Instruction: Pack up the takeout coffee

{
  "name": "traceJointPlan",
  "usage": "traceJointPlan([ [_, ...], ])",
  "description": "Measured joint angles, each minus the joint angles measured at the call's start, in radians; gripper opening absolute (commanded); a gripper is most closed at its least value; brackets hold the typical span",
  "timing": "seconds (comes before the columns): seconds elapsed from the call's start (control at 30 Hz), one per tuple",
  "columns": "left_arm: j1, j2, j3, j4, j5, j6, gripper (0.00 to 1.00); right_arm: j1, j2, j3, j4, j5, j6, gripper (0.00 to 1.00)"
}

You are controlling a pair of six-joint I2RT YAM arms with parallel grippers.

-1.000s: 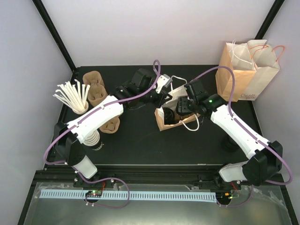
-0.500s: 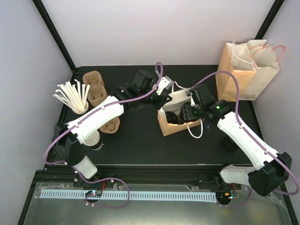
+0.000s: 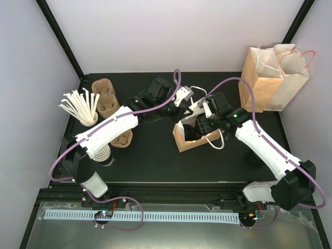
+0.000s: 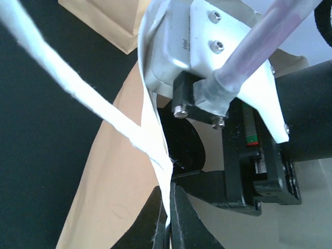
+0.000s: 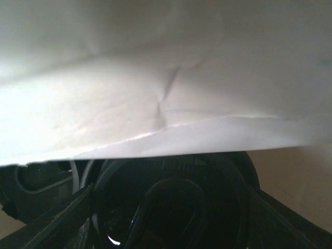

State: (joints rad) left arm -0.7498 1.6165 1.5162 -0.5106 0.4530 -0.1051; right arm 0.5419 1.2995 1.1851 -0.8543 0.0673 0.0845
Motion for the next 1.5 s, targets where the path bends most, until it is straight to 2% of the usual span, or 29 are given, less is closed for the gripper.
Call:
traceJointPlan([
  [0.17,0.006,0.015,0.000,-0.010,-0.004,-0.022,0.17,0.000,0.046,0.010,0.006,0.025,-0.041,0.01],
  [0.27,0.011,0.014,0.006,-0.019,-0.006,-0.026,0.31,0.000,0.072,0.031,-0.004,0.029,-0.054,0.01],
  [0.5,0.015,-0.018,0.024,-0.024,-0.026,-0.027,0.72,0.001,0.079,0.042,-0.008,0.029,-0.053,0.01],
  [0.67,0.015,-0.089,0.049,-0.059,-0.063,-0.018,0.93,0.001,0.079,0.042,-0.014,0.027,-0.030,0.01],
  [0.73,0.015,-0.129,0.053,-0.077,-0.077,-0.013,0.98,0.001,0.081,0.042,-0.015,0.027,-0.018,0.01],
  [1.03,0.015,-0.289,0.057,-0.169,-0.136,0.045,0.98,0.001,0.113,0.082,-0.044,0.014,0.038,0.01],
  [1.2,0.009,-0.344,0.066,-0.192,-0.101,0.081,0.90,-0.001,0.124,0.097,-0.059,0.008,0.060,0.01],
  [1.3,-0.017,-0.363,0.070,-0.197,-0.060,0.107,0.86,-0.002,0.134,0.111,-0.069,0.006,0.076,0.01],
  [1.5,-0.118,-0.347,0.057,-0.195,-0.038,0.177,0.87,-0.003,0.154,0.129,-0.074,-0.003,0.101,0.01],
])
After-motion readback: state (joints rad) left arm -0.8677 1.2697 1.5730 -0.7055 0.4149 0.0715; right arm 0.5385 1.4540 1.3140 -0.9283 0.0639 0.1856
